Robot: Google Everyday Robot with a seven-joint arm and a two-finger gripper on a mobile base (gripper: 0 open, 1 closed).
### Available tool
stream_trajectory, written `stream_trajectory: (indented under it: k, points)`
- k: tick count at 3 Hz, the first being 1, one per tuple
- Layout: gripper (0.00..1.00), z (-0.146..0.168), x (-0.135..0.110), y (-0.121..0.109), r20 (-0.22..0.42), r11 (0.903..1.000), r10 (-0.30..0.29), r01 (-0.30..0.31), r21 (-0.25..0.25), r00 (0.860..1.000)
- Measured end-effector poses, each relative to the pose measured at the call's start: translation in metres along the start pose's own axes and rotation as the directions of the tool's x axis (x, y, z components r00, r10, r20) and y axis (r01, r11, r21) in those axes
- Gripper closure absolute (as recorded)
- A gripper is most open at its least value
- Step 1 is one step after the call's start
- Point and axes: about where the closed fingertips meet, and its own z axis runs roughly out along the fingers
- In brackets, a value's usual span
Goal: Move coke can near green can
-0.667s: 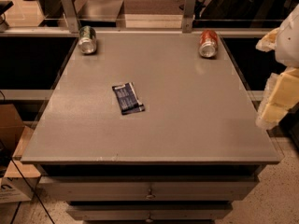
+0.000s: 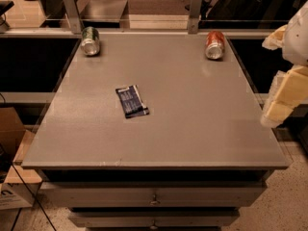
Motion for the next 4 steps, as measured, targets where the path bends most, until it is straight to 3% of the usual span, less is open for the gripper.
stream_trajectory:
  k: [1, 2, 3, 4]
  points:
    - [0.00, 0.011, -0.004, -0.023, 0.055, 0.9998, 0.016, -0.016, 0.015, 0.998]
    - [0.00, 0.024, -0.001, -0.064, 0.075, 0.9954, 0.084, -0.087, 0.040, 0.994]
    - [0.00, 0.023, -0.002, -0.067, 0.080, 0.9947, 0.089, -0.092, 0.046, 0.993]
    - [0.00, 0.035, -0.006, -0.076, 0.118, 0.9886, 0.134, -0.141, 0.052, 0.984]
